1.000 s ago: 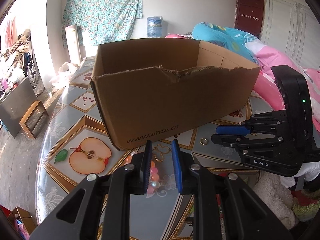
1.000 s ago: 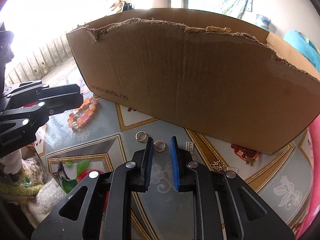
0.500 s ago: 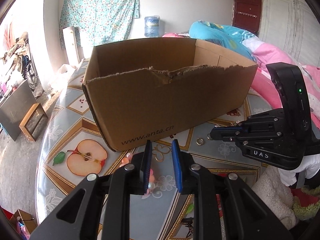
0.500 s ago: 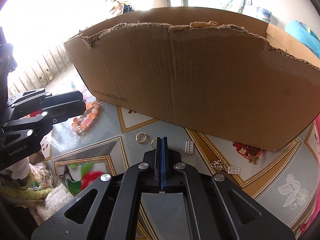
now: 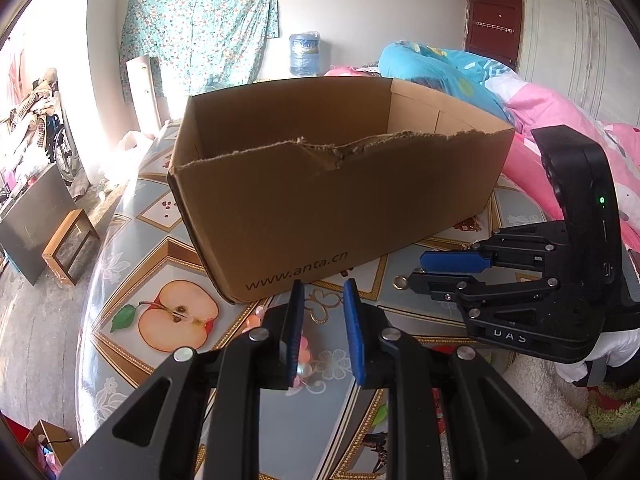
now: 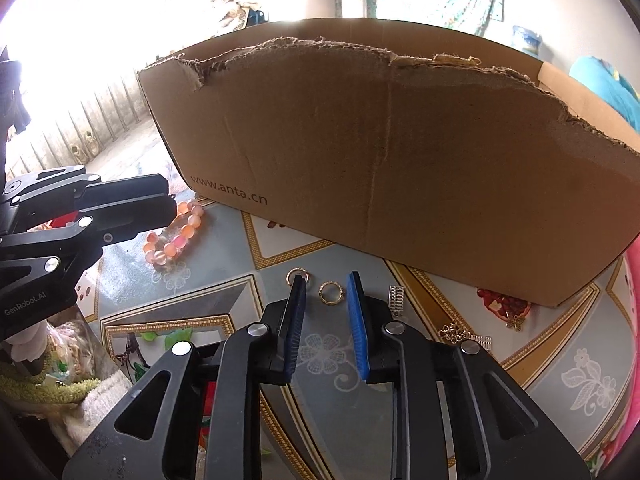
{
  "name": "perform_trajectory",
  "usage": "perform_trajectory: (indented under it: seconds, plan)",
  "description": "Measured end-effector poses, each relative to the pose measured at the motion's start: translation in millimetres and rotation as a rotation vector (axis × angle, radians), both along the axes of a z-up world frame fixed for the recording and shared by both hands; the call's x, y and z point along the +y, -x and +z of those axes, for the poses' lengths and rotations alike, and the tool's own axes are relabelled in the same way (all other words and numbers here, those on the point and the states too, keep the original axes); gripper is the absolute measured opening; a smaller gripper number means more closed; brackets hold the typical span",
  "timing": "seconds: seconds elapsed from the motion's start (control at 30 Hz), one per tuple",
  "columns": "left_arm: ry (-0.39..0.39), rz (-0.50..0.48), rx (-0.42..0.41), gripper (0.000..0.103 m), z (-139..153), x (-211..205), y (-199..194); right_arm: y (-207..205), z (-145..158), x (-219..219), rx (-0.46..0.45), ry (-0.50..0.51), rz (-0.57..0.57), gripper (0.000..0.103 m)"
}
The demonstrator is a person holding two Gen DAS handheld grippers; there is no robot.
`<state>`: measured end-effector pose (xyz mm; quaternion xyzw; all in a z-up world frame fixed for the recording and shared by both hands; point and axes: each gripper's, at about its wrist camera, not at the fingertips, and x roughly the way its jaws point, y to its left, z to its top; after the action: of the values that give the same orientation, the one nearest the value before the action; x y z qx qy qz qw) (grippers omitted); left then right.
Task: Organize jewelry
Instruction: 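Grasp a small gold ring with the right tool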
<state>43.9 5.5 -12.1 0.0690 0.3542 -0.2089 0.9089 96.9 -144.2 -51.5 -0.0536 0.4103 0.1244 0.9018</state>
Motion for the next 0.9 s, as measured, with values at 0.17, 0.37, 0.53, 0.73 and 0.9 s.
perform_trajectory:
  seconds: [0.17,0.37,0.53,0.73,0.9]
  plan:
    - [0.008,0.002,0.006,0.019,-2,2,-3,0,-2,5,-0.004,0.018,-0.020,0.011]
    - [0.013,-0.001,0.005,0.019,-3,3,-4,3,-11,14,-0.013,0.011,-0.040,0.010]
    - [0.005,-0.003,-0.003,0.019,-1,2,-2,4,-6,12,-0.020,0.001,-0.052,0.010]
    - [-0.012,-0.011,-0.042,0.019,12,0,11,21,6,8,-0.062,-0.030,-0.055,0.010]
    - [0.009,-0.042,-0.107,0.019,43,-2,27,42,38,4,-0.132,-0.075,-0.038,0.010]
